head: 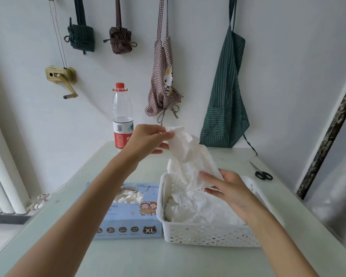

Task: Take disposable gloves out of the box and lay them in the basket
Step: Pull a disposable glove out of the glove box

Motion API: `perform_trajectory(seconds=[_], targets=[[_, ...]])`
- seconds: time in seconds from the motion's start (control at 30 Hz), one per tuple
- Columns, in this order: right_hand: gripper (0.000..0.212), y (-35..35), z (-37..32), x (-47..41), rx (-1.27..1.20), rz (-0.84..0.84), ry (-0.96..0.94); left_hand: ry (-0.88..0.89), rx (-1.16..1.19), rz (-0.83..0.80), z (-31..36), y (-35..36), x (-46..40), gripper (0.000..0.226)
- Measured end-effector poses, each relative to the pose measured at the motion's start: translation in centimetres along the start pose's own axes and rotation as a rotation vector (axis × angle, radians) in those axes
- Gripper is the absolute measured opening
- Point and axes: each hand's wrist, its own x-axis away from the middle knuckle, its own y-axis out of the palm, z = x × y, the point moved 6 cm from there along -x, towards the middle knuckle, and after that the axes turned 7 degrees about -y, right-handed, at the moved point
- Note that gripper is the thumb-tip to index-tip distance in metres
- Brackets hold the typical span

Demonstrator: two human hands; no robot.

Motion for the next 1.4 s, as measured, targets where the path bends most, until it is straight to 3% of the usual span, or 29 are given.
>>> perform_trajectory(seconds=[0.1,0.17,0.23,0.3,0.4,0.47,0.57,0.67,0.77,0.97,1.07,1.17,1.3,1.4], targets=[[0.013,-2.0,-0.7,0.0,0.116,0.040,-0.079,-0.025,-0.245,0.022,-2.9,-1.5,-0.4,0.011],[0.014,-2.4,-1.0,0.2,0.168,-0.003,-0.114,-0.087,-0.599,-0.020,-5.4,-1.4,-0.5,0.017],[0.012,-2.3,-0.5,0.5,0.246,-0.056,-0.141,-0.092,-0.890,0.052,-6.7,-1.2,-0.2,0.021],[0.016,-2.2,0.4,0.6,0.348,-0.114,-0.149,0.023,-0.836,0.076,-6.3,0.1,0.3,0.023],[0.021,-1.7,1.3,0.5,0.425,-0.228,-0.148,0.141,-0.555,-0.354,-5.8,5.0,0.7,0.035],[0.019,-1.7,0.9,0.4,0.386,-0.259,-0.179,0.138,-0.561,-0.623,-5.9,8.1,1.1,0.044],[0.014,-2.2,-0.5,0.6,0.328,-0.222,-0.276,0.131,-0.616,-0.735,-6.3,10.6,0.3,0.040],[0.018,-4.0,-1.7,0.4,0.371,0.021,-0.391,0.141,-0.569,-0.649,-5.7,11.2,-1.1,0.011],[0.021,-5.5,-2.4,0.3,0.332,0.214,-0.441,0.154,-0.423,-0.576,-4.4,10.4,-1.5,0.018],[0.036,-6.9,-3.0,0.6,0.364,0.387,-0.563,0.158,-0.243,-0.523,-3.3,8.9,-1.5,0.012],[0.025,-8.0,-3.3,1.0,0.449,0.489,-0.587,0.141,-0.251,-0.459,-3.5,8.2,-1.7,0.020],[0.013,-8.2,-3.5,1.5,0.551,0.533,-0.597,0.198,-0.334,-0.389,-3.2,7.5,-1.5,0.017],[0.037,-5.9,-5.1,2.1,0.572,0.436,-0.642,0.379,-0.414,-0.099,-0.6,4.7,-0.7,0.010],[0.042,-3.9,-7.2,2.4,0.416,0.358,-0.667,0.516,-0.578,0.138,2.1,2.3,0.6,0.016]])
